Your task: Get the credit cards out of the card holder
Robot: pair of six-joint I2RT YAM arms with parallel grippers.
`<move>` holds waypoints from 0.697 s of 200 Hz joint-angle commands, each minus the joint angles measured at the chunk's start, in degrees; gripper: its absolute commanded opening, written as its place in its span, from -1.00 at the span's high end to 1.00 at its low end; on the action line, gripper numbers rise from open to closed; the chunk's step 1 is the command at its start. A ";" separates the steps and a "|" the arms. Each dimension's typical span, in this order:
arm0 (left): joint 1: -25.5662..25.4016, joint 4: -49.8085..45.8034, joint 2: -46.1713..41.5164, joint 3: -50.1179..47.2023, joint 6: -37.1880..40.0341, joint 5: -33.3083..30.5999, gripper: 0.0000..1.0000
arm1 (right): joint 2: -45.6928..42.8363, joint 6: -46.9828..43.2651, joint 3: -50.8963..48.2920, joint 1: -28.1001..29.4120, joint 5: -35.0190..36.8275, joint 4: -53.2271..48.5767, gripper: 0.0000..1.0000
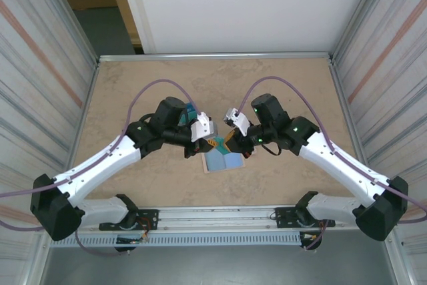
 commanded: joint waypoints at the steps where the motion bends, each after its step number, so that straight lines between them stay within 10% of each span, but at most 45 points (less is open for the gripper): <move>1: -0.63 1.34 0.08 1.22 0.48 0.23 1.00 | -0.06 0.26 1.17 0.36 -0.45 1.56 0.92; 62: -0.63 11.72 -6.26 -5.83 -5.83 -8.14 1.00 | -5.63 7.84 -4.68 -3.83 1.74 9.90 0.03; 139: -0.54 39.81 -19.00 -22.18 -34.41 -13.89 1.00 | -15.02 33.93 -27.72 -6.84 -2.75 56.62 -0.06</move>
